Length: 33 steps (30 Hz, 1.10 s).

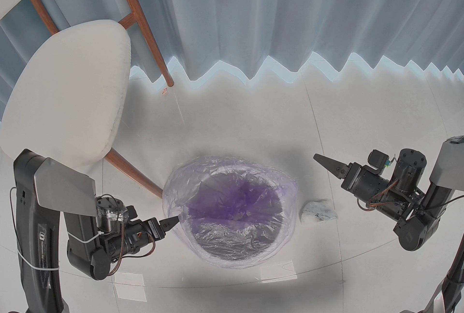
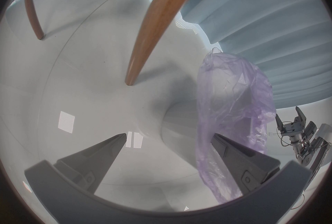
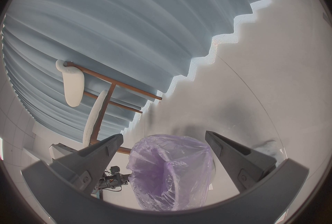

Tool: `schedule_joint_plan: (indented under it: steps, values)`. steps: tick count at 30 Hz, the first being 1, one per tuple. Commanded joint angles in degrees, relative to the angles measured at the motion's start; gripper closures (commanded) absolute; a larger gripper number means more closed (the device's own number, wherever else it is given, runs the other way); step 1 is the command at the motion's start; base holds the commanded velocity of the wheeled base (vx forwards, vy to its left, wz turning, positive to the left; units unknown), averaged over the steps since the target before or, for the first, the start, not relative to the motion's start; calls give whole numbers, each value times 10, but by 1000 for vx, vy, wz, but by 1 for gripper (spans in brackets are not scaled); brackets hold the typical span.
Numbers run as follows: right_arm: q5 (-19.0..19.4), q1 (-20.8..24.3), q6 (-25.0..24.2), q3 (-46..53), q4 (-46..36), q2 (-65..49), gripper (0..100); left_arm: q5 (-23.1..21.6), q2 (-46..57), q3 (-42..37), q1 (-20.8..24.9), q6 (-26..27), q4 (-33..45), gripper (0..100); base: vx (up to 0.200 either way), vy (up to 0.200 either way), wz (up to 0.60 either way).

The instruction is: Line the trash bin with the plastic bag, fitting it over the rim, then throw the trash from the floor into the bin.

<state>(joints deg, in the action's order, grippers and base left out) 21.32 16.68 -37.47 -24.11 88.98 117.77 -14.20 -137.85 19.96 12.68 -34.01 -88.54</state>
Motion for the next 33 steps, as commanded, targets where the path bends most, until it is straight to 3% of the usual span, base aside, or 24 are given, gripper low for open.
schedule_joint_plan:
  steps: [1, 8, 11, 16, 21, 28, 30, 33]
  values:
    - [0, 0, 0, -1, 10, -4, 0, 6, -37, 45, 18, 0, 0, 0, 0, 0, 0]
    - [-1, 0, 0, -1, 10, -9, 0, 56, -88, 112, 19, 3, 8, 0, 0, 0, 0]
    - [-1, 0, 0, -1, 10, -8, 0, 62, -92, 115, 20, 20, 9, 0, 0, 0, 0]
    - [-1, 0, 0, -1, 10, -9, 0, 117, -95, 132, 26, 75, 64, 0, 0, 0, 0]
    - [-1, 0, 0, -1, 10, -9, 0, 121, -95, 134, 31, 76, 68, 0, 0, 0, 0]
    - [-1, -1, 0, -2, 10, -10, 0, 139, -96, 112, 31, 76, 43, 0, 0, 0, 0]
    - [-1, -4, 0, -3, 10, -13, 0, 139, -89, 75, 29, 76, -6, 0, 0, 0, 0]
    - [-1, -6, -1, -3, 10, -15, 0, 143, -59, 36, 31, 76, -1, 0, 0, 0, 0]
